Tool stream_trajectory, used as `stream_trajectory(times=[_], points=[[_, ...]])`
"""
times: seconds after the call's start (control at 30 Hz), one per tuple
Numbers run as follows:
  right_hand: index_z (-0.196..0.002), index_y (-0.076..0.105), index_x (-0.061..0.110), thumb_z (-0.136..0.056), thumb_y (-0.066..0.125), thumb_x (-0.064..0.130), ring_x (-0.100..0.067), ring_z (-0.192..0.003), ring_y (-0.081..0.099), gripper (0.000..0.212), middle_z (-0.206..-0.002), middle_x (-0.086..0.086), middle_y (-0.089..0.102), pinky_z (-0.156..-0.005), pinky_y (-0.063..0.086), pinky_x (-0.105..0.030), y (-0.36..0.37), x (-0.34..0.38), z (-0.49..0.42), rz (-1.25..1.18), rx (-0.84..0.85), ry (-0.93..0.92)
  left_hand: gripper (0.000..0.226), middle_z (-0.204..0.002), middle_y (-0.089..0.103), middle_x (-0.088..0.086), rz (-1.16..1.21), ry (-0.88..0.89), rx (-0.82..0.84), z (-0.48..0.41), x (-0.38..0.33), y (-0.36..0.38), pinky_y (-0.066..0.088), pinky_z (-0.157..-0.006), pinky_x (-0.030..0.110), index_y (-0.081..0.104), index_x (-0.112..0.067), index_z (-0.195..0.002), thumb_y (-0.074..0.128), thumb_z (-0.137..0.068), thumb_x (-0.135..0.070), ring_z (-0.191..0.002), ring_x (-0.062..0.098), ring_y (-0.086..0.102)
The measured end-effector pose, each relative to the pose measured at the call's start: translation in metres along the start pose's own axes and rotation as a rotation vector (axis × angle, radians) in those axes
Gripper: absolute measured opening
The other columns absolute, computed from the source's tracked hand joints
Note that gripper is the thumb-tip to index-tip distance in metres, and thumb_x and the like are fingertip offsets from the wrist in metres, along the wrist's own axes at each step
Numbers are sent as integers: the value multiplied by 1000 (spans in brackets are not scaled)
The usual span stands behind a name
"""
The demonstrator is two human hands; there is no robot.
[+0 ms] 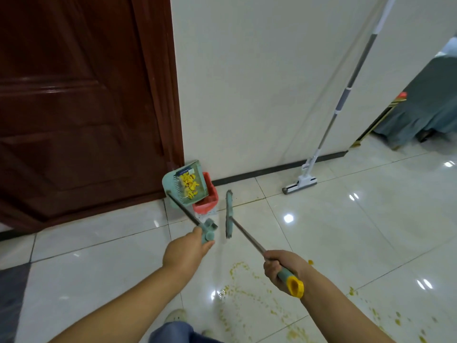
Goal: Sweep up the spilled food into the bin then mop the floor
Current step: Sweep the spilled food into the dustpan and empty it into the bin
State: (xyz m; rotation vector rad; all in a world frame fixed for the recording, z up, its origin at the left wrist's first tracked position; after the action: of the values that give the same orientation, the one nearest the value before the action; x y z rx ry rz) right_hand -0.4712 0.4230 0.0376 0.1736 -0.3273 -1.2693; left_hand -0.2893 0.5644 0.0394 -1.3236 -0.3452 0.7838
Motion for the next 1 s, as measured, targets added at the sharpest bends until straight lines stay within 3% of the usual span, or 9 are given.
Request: stream_trajectory(times=[0.2, 0.33, 0.47, 0.7, 0.87, 1.0], points=[[-75, 42, 8, -96, 44, 8, -10, -23, 38, 21, -44, -7, 41, -25, 36, -12, 1, 16, 0, -50, 13, 11, 55, -115, 63, 8, -158, 147, 160, -5, -30, 24, 34, -62, 31, 35, -10, -138, 33, -98, -48, -100, 27, 64], [-76, 43, 7, -97, 43, 10, -10, -23, 38, 21, -45, -7, 41, -25, 36, -12, 10, 28, -2, -97, 35, 0, 60, -117, 62, 10, -205, 211, 233, -2, -33, 41, 22, -47, 29, 26, -8, -144, 32, -98, -46, -102, 28, 63], [-75, 43, 7, -96, 44, 10, -9, -24, 38, 21, -45, -6, 41, -27, 37, -11, 20, 40, -6, -81, 53, -13, 62, -120, 59, 11, -235, 266, 292, 3, -32, 53, 17, -46, 28, 22, -7, -147, 32, -99, -44, -105, 29, 61], [-75, 45, 7, -97, 43, 10, -9, -25, 40, 23, -47, -6, 42, -27, 37, -12, 42, 46, -16, 0, 81, -5, 57, -121, 59, 13, -318, 328, 314, 5, -26, 44, 18, -46, 27, 25, -4, -145, 30, -100, -39, -105, 30, 61], [-77, 45, 5, -97, 42, 9, -9, -24, 41, 20, -47, -6, 43, -27, 37, -11, 52, 43, -14, -13, 112, -5, 47, -113, 62, 11, -400, 389, 289, 7, -10, 35, 20, -45, 27, 41, -5, -131, 32, -100, -39, -96, 30, 64], [-79, 43, 5, -98, 40, 8, -10, -23, 39, 20, -45, -7, 41, -25, 36, -12, 55, 40, -11, -27, 110, -20, 44, -114, 62, 12, -450, 410, 318, 10, -3, 24, 19, -44, 26, 43, -6, -128, 34, -100, -38, -98, 30, 64]])
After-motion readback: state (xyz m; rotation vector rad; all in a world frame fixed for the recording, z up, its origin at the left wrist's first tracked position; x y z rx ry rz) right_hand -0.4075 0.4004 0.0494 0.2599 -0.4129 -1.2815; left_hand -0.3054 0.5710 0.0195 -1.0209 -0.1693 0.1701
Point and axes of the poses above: each hand's wrist, its own z-axis away from the middle knuckle, its own y-axis out of the palm, x = y × z, the point moved 3 cm from there along -z, towards the middle knuckle
